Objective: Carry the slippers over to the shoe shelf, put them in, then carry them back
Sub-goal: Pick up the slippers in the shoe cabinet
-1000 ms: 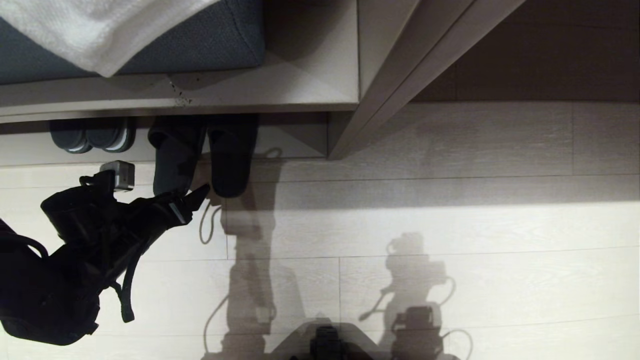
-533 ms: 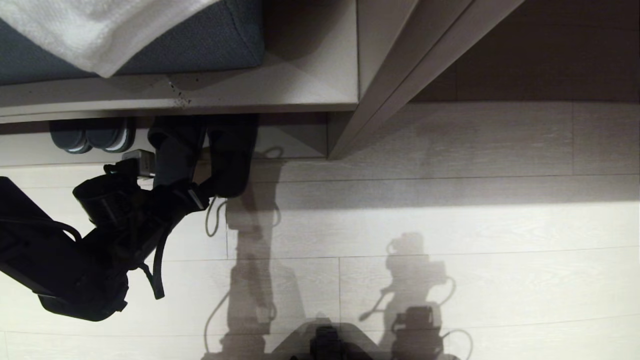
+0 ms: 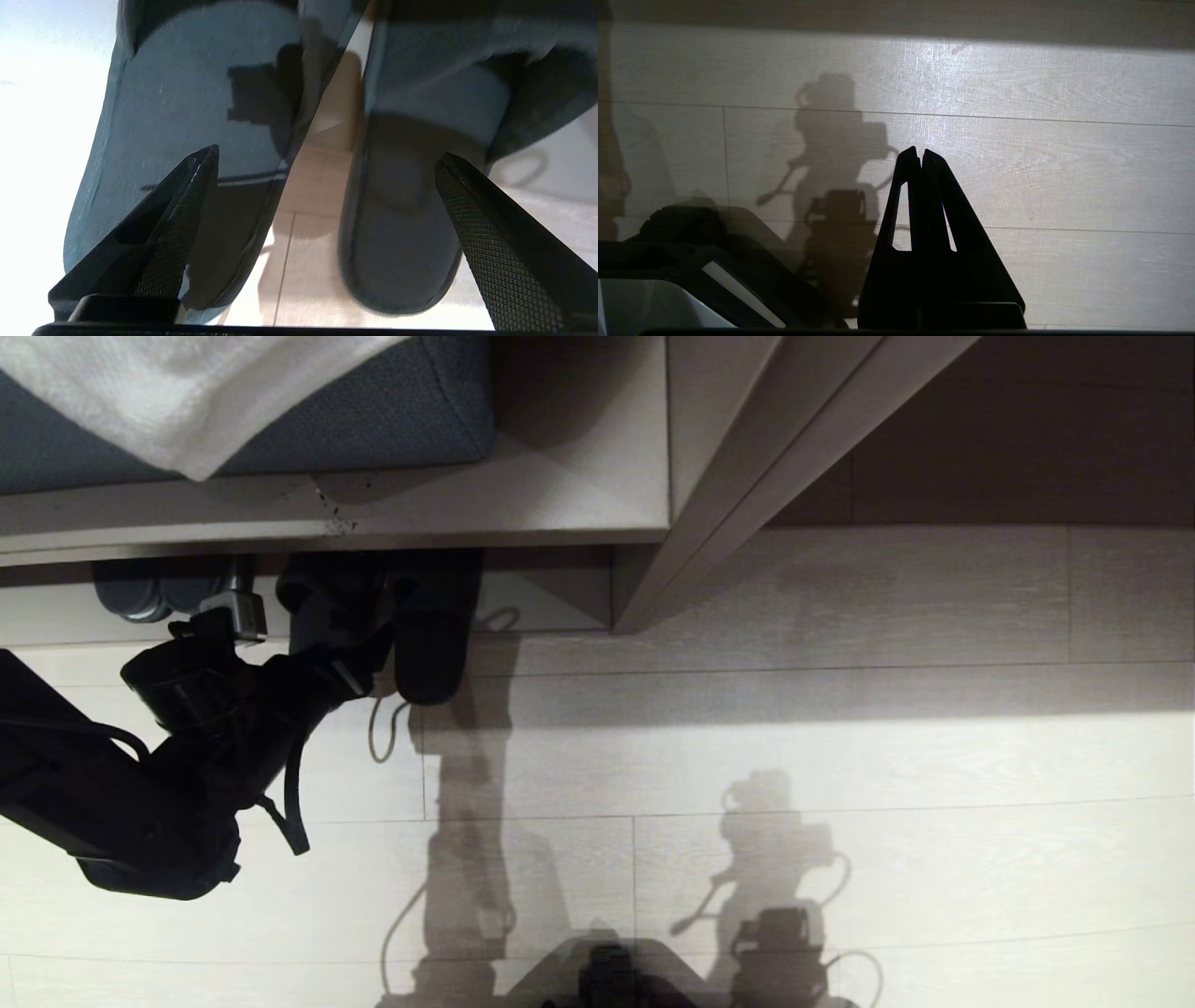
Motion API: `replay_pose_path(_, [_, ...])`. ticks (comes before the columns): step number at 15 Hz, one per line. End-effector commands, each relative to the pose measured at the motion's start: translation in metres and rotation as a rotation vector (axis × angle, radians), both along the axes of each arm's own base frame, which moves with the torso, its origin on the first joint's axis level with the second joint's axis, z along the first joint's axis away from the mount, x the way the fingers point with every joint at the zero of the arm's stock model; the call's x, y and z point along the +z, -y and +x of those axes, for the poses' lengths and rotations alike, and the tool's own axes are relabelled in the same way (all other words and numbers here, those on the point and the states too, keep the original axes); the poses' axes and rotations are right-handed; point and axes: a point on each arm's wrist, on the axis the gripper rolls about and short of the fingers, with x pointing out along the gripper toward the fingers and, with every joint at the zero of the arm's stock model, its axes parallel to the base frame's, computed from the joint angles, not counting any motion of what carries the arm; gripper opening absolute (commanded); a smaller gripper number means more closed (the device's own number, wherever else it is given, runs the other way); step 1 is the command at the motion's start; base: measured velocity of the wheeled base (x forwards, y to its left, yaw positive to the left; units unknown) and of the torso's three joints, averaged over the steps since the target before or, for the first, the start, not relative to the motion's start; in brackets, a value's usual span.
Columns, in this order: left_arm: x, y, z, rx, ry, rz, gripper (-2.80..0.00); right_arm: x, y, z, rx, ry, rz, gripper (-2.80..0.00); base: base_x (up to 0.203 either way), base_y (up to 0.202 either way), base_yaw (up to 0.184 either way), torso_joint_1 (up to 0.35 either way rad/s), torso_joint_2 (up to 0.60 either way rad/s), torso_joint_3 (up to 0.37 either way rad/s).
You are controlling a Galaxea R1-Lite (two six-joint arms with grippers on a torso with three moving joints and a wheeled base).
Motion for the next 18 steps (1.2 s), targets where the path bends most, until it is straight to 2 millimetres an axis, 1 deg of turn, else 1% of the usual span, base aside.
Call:
replay_pose_path(1, [0.003,0.001,0.002,-0.004,0.019,-0.007,0.00,-0.012,0.000,0.000,0.000,0.000,-0.001,-2.80,0.000,0.000,0.000,0.000,0.00,0.000])
replay_pose_path(3, [0.001,0.003,0.011,-0.003,0.027,-0.007,0.00,-0.012,0.000,0.000,0.000,0.000,-0.001,-2.80,0.000,0.000,0.000,0.000,0.00,0.000])
replay_pose_path(5, [0.005,0.006,0.023,-0.003,0.069,-0.007,0.00,-0.012,0.000,0.000,0.000,0.000,-0.001,-2.80,0.000,0.000,0.000,0.000,0.00,0.000])
replay_pose_path(7, [0.006,0.005,0.027,0.040,0.088,-0.012,0.00,-0.012,0.000,0.000,0.000,0.000,-0.001,-2.80,0.000,0.000,0.000,0.000,0.00,0.000])
replay_pose_path(8, [0.006,0.004,0.026,0.077,0.091,-0.023,0.00,-0.012,0.000,0.000,0.000,0.000,-0.001,-2.80,0.000,0.000,0.000,0.000,0.00,0.000])
replay_pose_path(9, [0.006,0.003,0.021,0.093,0.083,-0.031,0.00,-0.012,0.000,0.000,0.000,0.000,-0.001,-2.80,0.000,0.000,0.000,0.000,0.00,0.000])
replay_pose_path(10, [0.012,0.001,0.017,0.099,0.097,-0.039,0.00,-0.012,0.000,0.000,0.000,0.000,-0.001,-2.80,0.000,0.000,0.000,0.000,0.00,0.000])
replay_pose_path(12, [0.031,-0.005,0.007,0.121,0.148,-0.060,0.00,-0.012,0.000,0.000,0.000,0.000,-0.001,-2.80,0.000,0.000,0.000,0.000,0.00,0.000])
replay_pose_path(13, [0.034,-0.007,0.005,0.128,0.156,-0.065,0.00,-0.012,0.000,0.000,0.000,0.000,-0.001,-2.80,0.000,0.000,0.000,0.000,0.00,0.000])
replay_pose_path(15, [0.057,-0.013,-0.009,0.139,0.220,-0.080,0.00,-0.012,0.000,0.000,0.000,0.000,-0.001,-2.80,0.000,0.000,0.000,0.000,0.00,0.000])
replay_pose_path(18, [0.054,-0.011,-0.010,0.135,0.208,-0.081,0.00,-0.012,0.000,0.000,0.000,0.000,-0.001,-2.80,0.000,0.000,0.000,0.000,0.00,0.000])
